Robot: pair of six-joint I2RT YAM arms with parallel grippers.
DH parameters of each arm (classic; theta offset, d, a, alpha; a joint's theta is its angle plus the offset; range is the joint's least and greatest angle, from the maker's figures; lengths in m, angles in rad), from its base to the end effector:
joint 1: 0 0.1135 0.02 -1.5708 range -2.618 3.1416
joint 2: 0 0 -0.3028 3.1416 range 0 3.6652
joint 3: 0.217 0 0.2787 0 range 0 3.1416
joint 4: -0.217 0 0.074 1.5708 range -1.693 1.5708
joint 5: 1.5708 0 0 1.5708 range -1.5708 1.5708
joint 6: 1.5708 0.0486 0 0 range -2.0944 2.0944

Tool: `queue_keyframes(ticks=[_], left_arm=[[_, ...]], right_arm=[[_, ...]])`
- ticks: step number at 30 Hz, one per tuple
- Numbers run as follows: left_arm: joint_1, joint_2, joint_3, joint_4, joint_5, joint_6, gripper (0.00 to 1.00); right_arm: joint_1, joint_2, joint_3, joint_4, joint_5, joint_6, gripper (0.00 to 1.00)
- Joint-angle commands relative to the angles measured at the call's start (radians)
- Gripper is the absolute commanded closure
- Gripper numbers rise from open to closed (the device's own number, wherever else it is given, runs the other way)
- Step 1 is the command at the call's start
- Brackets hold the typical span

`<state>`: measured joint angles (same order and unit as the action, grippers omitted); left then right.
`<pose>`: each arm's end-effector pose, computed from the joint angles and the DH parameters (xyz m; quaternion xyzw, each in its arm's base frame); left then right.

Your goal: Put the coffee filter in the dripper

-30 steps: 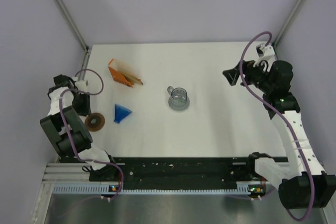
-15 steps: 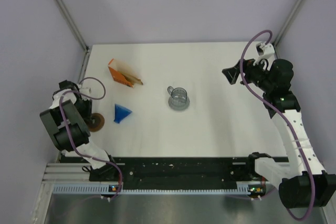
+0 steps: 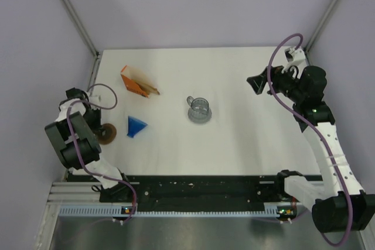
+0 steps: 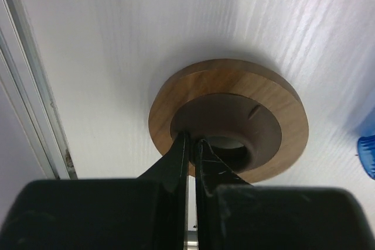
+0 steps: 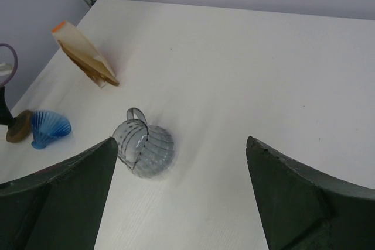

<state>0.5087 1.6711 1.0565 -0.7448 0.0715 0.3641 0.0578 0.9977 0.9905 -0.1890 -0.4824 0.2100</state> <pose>0.2925 0.1591 0.1871 -0.0680 0.9915 0.0124 0.1106 0.2415 0.0366 0.4031 -0.0940 0.7599 0.2652 0.5859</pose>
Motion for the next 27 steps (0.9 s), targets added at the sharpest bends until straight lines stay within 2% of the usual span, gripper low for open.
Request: queue_keyframes(ticks=[1,7,11,17,22,24,27], left_arm=[[0.005,-0.059,0.062,0.033,0.204,-0.034,1.0],[0.004,-0.149,0.259,-0.14,0.379,-0.036,1.0],[-0.03,-0.188,0.384,-0.247,0.561,-0.021,1.0],[-0.226,-0.26,0.494,-0.381,0.766,0.042,1.0],[-0.381,-0.261,0.583,-0.475,1.006,0.085,1.0],[-0.409,-0.248,0.614,-0.481,1.105,0.055,1.0],[-0.453,-0.235,0.622,-0.415,1.166,-0.063,1.0]], right_arm=[[0.052,-0.024,0.069,0.002,-0.001,-0.001,0.1],[0.21,0.004,0.121,-0.068,0.025,-0.122,0.1],[0.397,0.097,0.23,-0.202,0.132,-0.268,0.1],[0.675,0.209,0.356,-0.328,0.295,-0.463,0.09],[0.777,0.271,0.404,-0.27,0.262,-0.506,0.12],[0.801,0.283,0.405,-0.207,0.214,-0.497,0.15],[0.826,0.28,0.367,-0.046,0.144,-0.446,0.19]])
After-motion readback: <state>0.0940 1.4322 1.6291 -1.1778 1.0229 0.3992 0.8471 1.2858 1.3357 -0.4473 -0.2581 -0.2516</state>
